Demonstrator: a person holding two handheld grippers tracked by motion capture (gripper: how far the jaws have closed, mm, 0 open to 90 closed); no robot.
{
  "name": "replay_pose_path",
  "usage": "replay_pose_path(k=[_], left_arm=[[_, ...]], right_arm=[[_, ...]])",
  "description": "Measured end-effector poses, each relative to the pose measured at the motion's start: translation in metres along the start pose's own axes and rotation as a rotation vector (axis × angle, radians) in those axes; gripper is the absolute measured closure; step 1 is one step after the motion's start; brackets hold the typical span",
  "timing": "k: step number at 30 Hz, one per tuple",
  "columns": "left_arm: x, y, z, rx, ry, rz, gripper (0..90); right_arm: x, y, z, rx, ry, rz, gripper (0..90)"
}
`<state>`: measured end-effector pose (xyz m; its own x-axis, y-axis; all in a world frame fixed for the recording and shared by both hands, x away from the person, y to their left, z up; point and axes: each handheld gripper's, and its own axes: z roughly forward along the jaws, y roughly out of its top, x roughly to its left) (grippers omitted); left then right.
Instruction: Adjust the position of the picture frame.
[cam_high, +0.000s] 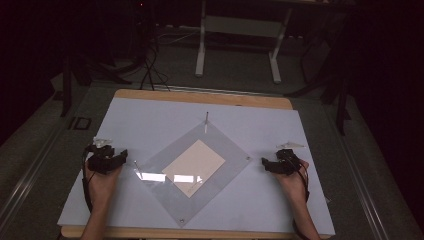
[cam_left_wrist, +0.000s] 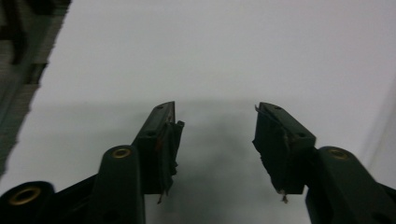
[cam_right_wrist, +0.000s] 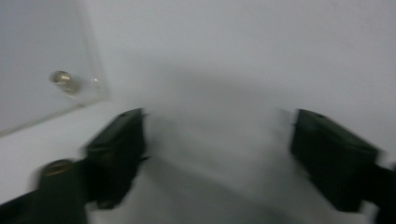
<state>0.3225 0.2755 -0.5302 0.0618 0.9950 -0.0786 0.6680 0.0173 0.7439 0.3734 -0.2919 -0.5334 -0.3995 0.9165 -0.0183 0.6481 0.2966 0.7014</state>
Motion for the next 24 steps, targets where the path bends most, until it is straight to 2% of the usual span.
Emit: replay_pose_path(k=[1, 3, 4, 6, 7, 9, 11, 13, 15, 17, 19, 20, 21, 22, 23, 24], left_arm=[[0.001, 0.000, -0.001, -0.007, -0.020, -0.012, 49.7], [0.002, 0.000, -0.005, -0.024, -0.058, -0.019, 50.6], [0.003, 0.000, -0.008, -0.035, -0.077, -0.016, 51.8], [0.002, -0.002, -0.014, -0.052, -0.117, 0.010, 51.9], [0.002, -0.002, -0.014, -0.052, -0.117, 0.010, 51.9], [0.002, -0.005, -0.018, -0.066, -0.154, 0.010, 51.9], [0.003, -0.006, -0.020, -0.071, -0.162, 0.007, 51.9], [0.003, -0.007, -0.023, -0.079, -0.182, 0.000, 52.1], [0.002, -0.008, -0.026, -0.082, -0.206, 0.012, 53.4], [0.001, -0.010, -0.028, -0.080, -0.227, 0.025, 55.8], [0.000, -0.012, -0.030, -0.070, -0.230, 0.040, 56.2], [0.000, -0.013, -0.030, -0.069, -0.231, 0.041, 56.2], [0.001, -0.015, -0.032, -0.068, -0.239, 0.037, 56.2], [0.001, -0.015, -0.032, -0.068, -0.239, 0.037, 56.2], [0.002, -0.016, -0.034, -0.070, -0.247, 0.028, 55.9], [0.002, -0.016, -0.034, -0.070, -0.247, 0.028, 55.7]], right_arm=[[0.000, 0.000, 0.000, 0.000, 0.000, 0.000, 29.9], [0.003, 0.002, -0.003, -0.020, 0.011, -0.014, 38.0], [0.005, 0.003, -0.007, -0.041, 0.018, -0.024, 42.9], [0.006, 0.003, -0.008, -0.046, 0.018, -0.028, 44.7], [0.006, 0.003, -0.008, -0.046, 0.018, -0.028, 44.7], [0.005, 0.003, -0.011, -0.068, 0.037, -0.021, 49.5], [0.005, 0.004, -0.012, -0.069, 0.045, -0.017, 51.4], [0.004, 0.006, -0.014, -0.080, 0.078, -0.001, 53.0], [0.004, 0.010, -0.015, -0.083, 0.108, -0.004, 54.8], [0.006, 0.014, -0.016, -0.084, 0.137, -0.018, 56.9], [0.010, 0.025, -0.018, -0.084, 0.154, -0.050, 57.6], [0.010, 0.025, -0.018, -0.084, 0.154, -0.050, 57.6], [0.014, 0.034, -0.020, -0.083, 0.144, -0.082, 57.5], [0.014, 0.034, -0.020, -0.083, 0.144, -0.082, 57.5], [0.019, 0.044, -0.022, -0.087, 0.145, -0.108, 57.5], [0.019, 0.044, -0.022, -0.087, 0.145, -0.108, 57.5]])
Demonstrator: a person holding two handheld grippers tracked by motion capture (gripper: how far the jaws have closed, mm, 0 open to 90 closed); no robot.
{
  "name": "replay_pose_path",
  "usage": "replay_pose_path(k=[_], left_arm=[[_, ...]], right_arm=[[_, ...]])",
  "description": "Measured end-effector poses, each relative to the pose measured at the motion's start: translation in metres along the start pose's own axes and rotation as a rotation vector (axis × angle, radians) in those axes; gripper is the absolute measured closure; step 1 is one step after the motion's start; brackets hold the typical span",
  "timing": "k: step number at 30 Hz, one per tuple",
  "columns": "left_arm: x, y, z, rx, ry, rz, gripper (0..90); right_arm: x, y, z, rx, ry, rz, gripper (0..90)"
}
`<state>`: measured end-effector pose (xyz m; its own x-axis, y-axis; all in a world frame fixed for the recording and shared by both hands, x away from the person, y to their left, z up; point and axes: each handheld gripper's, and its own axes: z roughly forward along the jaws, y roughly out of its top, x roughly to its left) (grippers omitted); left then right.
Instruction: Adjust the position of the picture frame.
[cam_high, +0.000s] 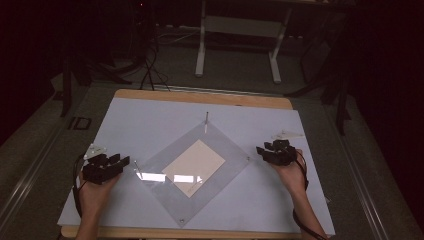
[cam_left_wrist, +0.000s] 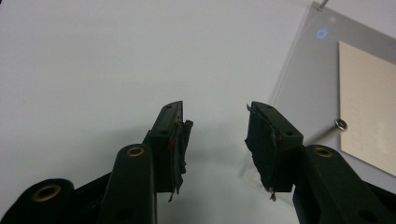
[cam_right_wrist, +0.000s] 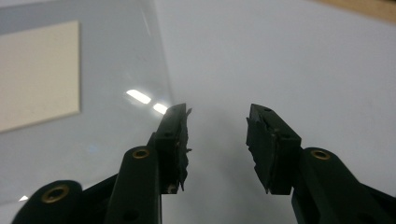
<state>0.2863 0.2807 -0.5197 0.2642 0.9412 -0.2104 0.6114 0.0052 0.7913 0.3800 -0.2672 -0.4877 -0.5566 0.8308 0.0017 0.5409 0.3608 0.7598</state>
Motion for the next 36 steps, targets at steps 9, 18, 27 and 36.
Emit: replay_pose_path(k=[9, 18, 27, 36], left_arm=[[0.001, -0.009, -0.005, 0.035, -0.005, 0.026, 55.2], [0.000, -0.013, -0.011, 0.050, -0.044, 0.055, 58.7], [-0.012, -0.013, -0.008, 0.065, -0.082, 0.097, 61.8], [-0.032, -0.015, 0.007, 0.114, -0.089, 0.198, 62.7]], right_arm=[[0.017, 0.035, 0.013, 0.019, 0.010, -0.113, 61.4], [0.020, 0.047, 0.033, 0.024, 0.051, -0.117, 65.2], [0.022, 0.054, 0.060, 0.007, 0.104, -0.080, 72.7], [0.027, 0.062, 0.077, 0.002, 0.125, -0.063, 75.8]])
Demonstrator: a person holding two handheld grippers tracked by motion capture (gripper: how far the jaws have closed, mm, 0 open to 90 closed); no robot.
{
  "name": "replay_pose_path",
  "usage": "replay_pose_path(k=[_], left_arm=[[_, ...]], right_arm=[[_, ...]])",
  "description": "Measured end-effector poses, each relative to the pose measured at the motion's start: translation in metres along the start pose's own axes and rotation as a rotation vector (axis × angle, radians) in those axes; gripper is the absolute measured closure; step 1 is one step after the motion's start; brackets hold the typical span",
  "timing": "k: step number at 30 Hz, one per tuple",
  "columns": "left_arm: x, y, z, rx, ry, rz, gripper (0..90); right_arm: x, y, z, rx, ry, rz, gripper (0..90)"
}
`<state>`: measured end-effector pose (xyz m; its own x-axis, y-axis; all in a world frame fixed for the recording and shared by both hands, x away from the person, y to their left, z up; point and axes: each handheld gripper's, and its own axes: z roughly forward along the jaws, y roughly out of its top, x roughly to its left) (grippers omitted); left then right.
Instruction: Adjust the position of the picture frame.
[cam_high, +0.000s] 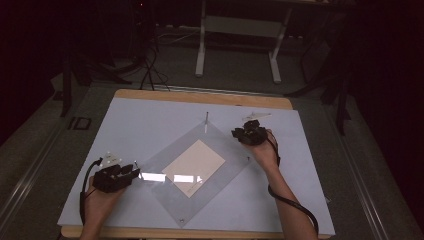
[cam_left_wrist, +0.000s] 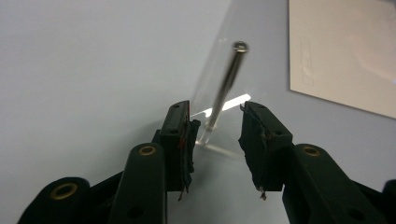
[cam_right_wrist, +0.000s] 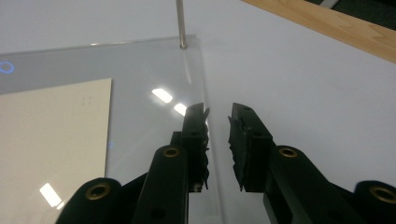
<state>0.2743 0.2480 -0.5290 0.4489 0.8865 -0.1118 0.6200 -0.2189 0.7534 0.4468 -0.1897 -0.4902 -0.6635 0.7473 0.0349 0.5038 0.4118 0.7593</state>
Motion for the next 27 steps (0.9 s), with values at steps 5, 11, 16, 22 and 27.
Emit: replay_pose_path(k=[5, 11, 16, 22, 27], left_arm=[[-0.005, 0.003, 0.015, 0.010, 0.047, 0.045, 67.5], [-0.007, 0.003, 0.019, -0.011, 0.059, 0.055, 81.6], [-0.007, 0.001, 0.019, -0.026, 0.058, 0.047, 84.5], [-0.007, 0.001, 0.019, -0.026, 0.059, 0.043, 84.9], [-0.007, 0.001, 0.020, -0.027, 0.058, 0.043, 85.0]], right_arm=[[0.003, 0.006, 0.010, -0.004, -0.008, -0.007, 77.2], [0.007, 0.014, 0.021, -0.011, 0.000, -0.028, 80.2], [0.012, 0.019, 0.033, 0.000, 0.014, -0.051, 82.2], [0.016, 0.025, 0.052, 0.001, 0.030, -0.046, 83.3], [0.016, 0.033, 0.066, -0.004, 0.036, -0.041, 85.1]])
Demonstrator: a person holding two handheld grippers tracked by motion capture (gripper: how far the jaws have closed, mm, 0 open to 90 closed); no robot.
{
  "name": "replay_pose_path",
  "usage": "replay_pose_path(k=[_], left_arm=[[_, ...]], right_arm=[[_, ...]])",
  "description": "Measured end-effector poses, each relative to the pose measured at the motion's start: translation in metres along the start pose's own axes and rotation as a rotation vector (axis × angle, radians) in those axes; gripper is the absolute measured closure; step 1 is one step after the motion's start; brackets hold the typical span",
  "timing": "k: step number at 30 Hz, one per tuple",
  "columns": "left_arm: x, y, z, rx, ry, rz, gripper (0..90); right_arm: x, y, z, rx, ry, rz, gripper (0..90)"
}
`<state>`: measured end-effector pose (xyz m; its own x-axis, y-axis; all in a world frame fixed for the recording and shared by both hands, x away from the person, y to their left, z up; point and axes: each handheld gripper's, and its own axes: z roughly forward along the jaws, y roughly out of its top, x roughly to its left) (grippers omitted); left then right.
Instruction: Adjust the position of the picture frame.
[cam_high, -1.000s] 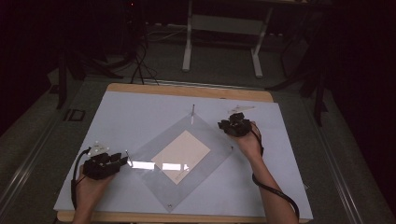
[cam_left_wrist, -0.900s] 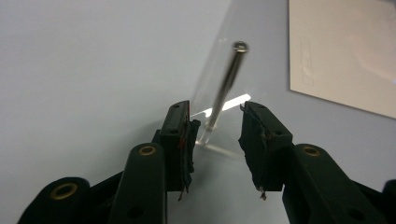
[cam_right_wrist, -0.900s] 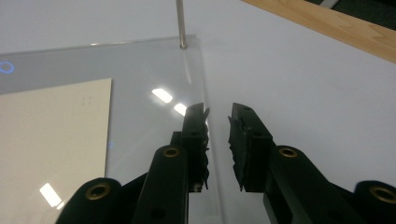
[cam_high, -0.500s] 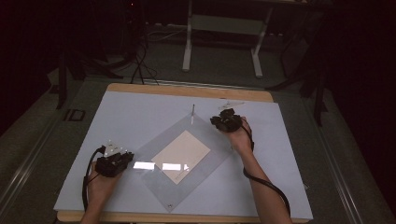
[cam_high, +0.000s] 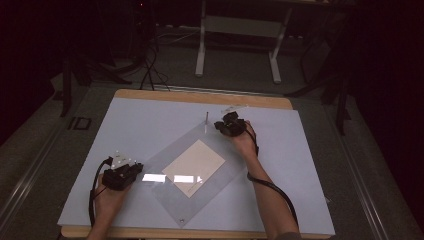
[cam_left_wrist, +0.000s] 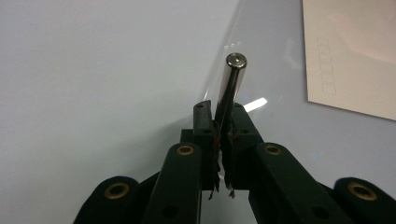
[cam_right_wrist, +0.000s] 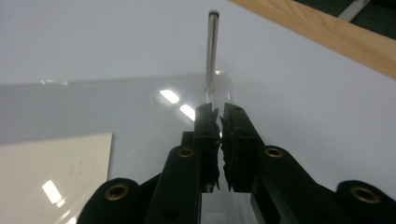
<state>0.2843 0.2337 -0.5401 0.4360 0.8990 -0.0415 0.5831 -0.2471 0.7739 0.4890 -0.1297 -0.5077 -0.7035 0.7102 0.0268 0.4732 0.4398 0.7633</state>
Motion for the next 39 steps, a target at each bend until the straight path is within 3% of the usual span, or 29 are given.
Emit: replay_pose_path(k=[8, 18, 30, 39], left_arm=[[0.000, 0.000, 0.000, 0.000, -0.001, -0.001, 84.9], [0.000, 0.000, 0.000, -0.005, -0.002, -0.006, 84.8], [-0.001, -0.001, 0.001, -0.015, 0.004, -0.034, 84.1], [0.002, 0.000, 0.002, -0.018, -0.012, -0.066, 84.4]], right_arm=[[0.001, 0.016, 0.021, -0.003, -0.001, -0.004, 82.8], [0.004, 0.017, 0.051, 0.000, -0.015, 0.053, 83.1], [0.008, 0.018, 0.061, 0.000, -0.049, 0.038, 84.4], [0.008, 0.020, 0.060, 0.013, -0.050, 0.070, 85.2]])
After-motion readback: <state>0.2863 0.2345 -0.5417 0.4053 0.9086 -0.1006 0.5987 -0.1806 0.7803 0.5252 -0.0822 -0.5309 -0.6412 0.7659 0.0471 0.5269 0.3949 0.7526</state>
